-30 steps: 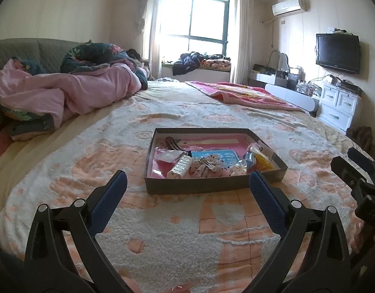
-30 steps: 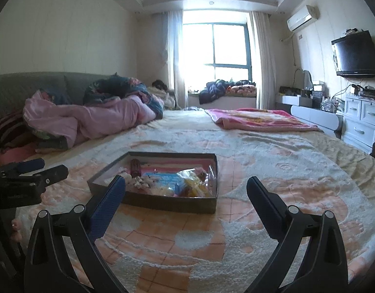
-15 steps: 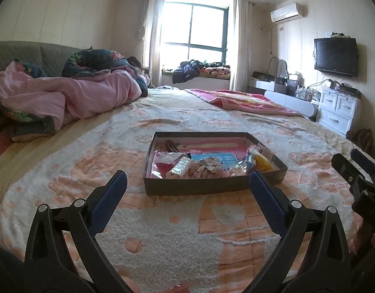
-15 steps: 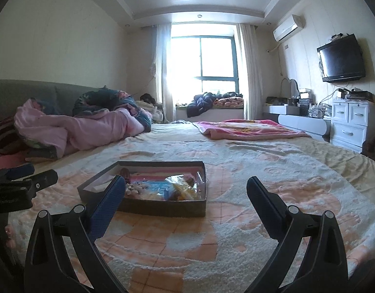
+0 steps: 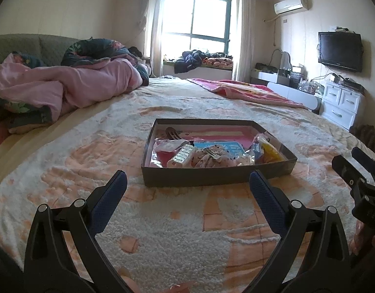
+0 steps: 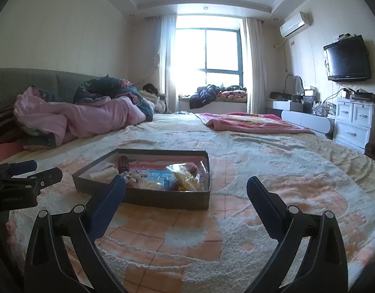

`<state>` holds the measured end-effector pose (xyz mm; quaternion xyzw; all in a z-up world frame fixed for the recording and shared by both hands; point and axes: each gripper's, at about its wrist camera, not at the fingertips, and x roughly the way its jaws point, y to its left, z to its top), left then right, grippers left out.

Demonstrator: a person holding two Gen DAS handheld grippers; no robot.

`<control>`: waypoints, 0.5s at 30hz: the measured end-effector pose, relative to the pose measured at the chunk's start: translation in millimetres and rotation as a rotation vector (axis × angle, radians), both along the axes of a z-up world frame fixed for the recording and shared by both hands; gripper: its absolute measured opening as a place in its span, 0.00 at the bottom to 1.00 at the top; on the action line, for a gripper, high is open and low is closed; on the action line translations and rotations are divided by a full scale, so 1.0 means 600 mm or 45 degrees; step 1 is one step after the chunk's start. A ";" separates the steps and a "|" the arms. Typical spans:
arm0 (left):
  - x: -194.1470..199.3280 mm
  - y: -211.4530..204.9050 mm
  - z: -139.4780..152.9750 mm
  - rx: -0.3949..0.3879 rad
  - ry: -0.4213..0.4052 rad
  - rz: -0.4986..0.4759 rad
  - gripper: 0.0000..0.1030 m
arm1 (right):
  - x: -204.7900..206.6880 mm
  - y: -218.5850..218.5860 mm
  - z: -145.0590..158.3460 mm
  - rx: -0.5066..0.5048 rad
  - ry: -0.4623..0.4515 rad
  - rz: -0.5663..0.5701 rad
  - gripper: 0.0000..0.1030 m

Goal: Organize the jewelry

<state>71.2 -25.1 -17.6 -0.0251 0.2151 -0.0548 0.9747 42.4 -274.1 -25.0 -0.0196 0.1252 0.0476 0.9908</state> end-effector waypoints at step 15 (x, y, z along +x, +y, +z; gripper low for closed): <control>-0.002 0.000 0.002 -0.011 -0.008 -0.003 0.89 | 0.002 0.003 -0.001 -0.001 0.004 0.002 0.94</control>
